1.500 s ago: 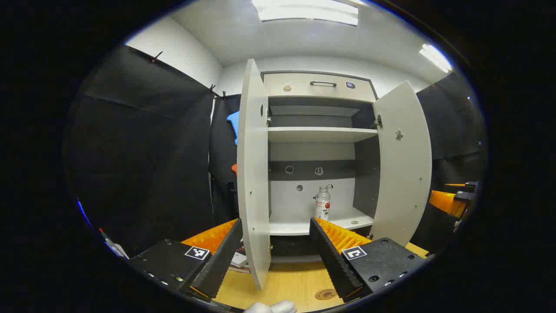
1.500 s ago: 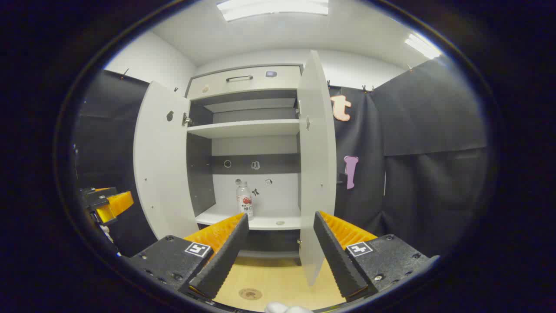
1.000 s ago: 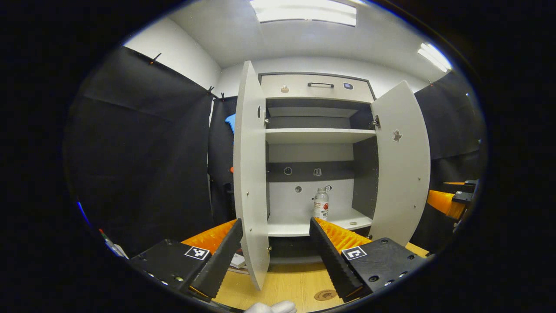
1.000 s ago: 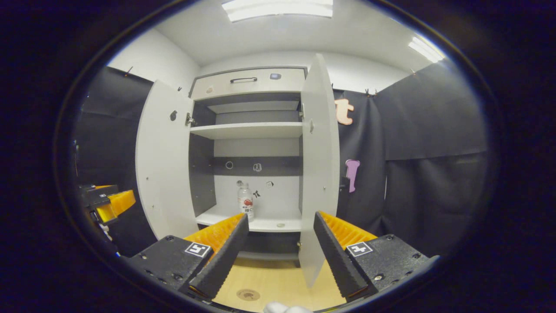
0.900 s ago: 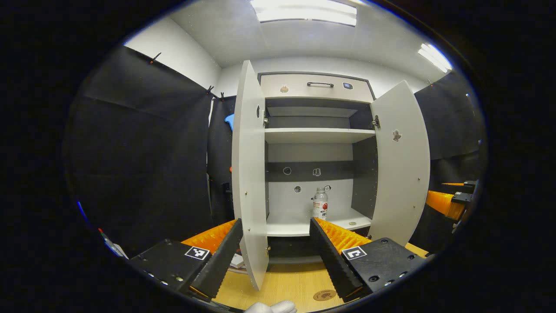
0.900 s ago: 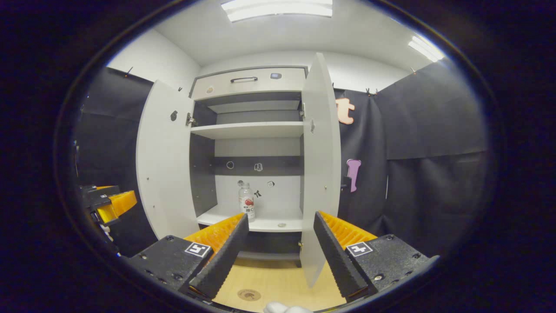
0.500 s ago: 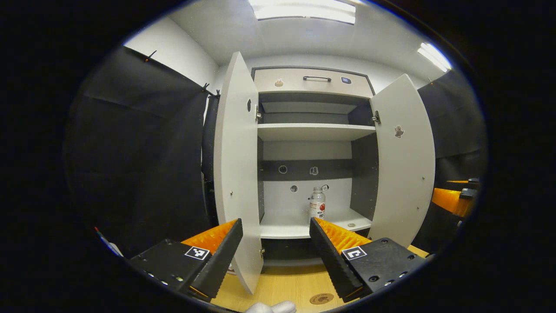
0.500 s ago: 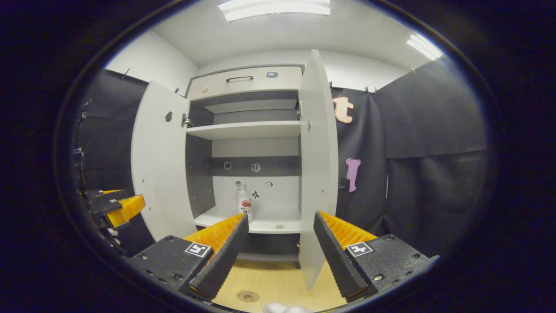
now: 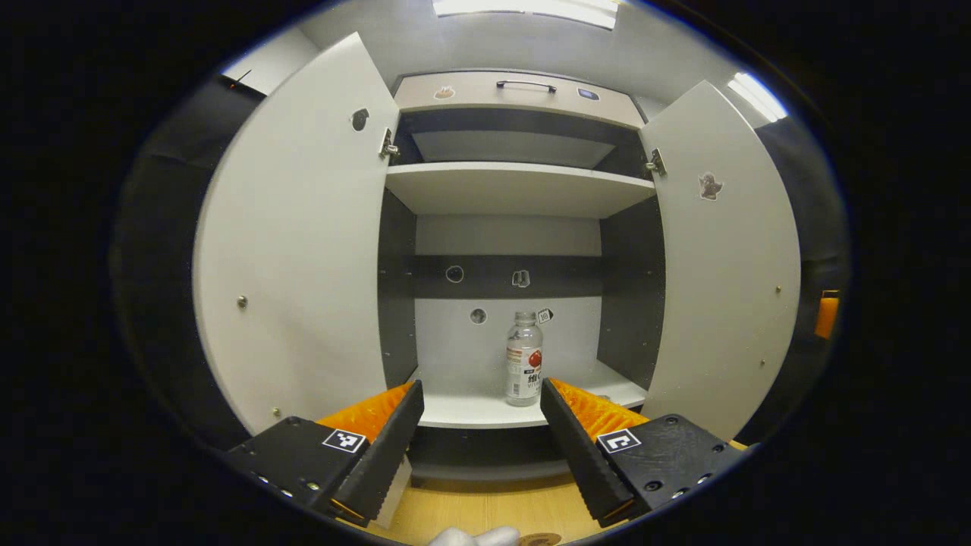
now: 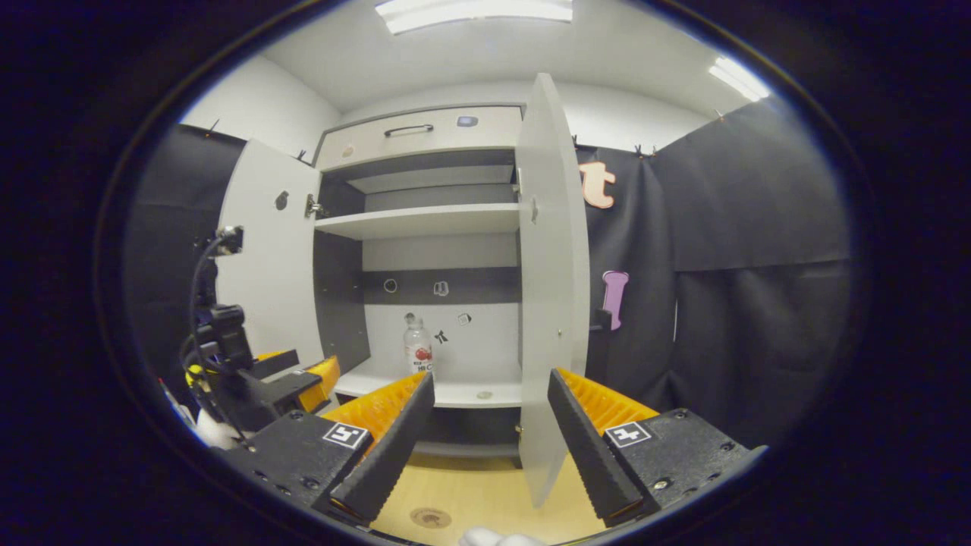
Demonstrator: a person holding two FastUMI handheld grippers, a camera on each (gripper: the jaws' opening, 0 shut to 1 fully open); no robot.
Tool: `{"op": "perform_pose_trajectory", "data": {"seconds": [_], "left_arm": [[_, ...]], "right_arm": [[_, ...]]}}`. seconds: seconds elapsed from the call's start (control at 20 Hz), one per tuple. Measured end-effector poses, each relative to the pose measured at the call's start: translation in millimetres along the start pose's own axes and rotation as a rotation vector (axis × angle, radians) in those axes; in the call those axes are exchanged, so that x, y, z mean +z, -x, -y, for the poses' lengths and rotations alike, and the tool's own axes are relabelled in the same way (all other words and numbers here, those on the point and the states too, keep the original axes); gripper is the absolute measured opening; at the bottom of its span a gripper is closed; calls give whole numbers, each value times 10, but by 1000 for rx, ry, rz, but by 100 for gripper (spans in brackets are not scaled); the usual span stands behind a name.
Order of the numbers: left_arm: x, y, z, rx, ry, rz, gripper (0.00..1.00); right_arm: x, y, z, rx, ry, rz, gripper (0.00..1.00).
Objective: Grasp the bottle in the cabinet with the left hand and place it on the coaster, then close the right door with the right hand and the left door with the left hand.
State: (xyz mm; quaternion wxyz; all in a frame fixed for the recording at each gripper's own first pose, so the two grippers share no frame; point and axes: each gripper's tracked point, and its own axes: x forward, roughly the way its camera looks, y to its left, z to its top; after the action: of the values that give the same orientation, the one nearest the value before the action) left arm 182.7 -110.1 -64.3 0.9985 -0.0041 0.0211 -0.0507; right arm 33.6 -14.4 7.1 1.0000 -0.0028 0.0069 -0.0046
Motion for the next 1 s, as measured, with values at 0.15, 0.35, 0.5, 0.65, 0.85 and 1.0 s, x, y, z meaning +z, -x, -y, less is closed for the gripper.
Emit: {"op": "perform_pose_trajectory", "data": {"seconds": [0.15,0.35,0.5,0.65,0.85,1.0], "left_arm": [[-227,-510,173,-13,17,-31,95],[-338,-1111,361,-25,38,-27,95],[-292,-1457,430,-15,46,-2,95],[-142,-1749,500,-10,26,34,95],[-6,-2050,515,4,26,46,95],[10,-2227,481,25,10,50,95]], "right_arm": [[-49,-13,47,-24,19,-17,98],[-24,-46,89,-35,21,-19,98],[-15,-75,107,-47,44,-25,98],[6,-93,129,-53,60,-24,98],[10,-108,156,-53,65,-24,99],[-19,-126,200,-58,58,-36,99]]}}
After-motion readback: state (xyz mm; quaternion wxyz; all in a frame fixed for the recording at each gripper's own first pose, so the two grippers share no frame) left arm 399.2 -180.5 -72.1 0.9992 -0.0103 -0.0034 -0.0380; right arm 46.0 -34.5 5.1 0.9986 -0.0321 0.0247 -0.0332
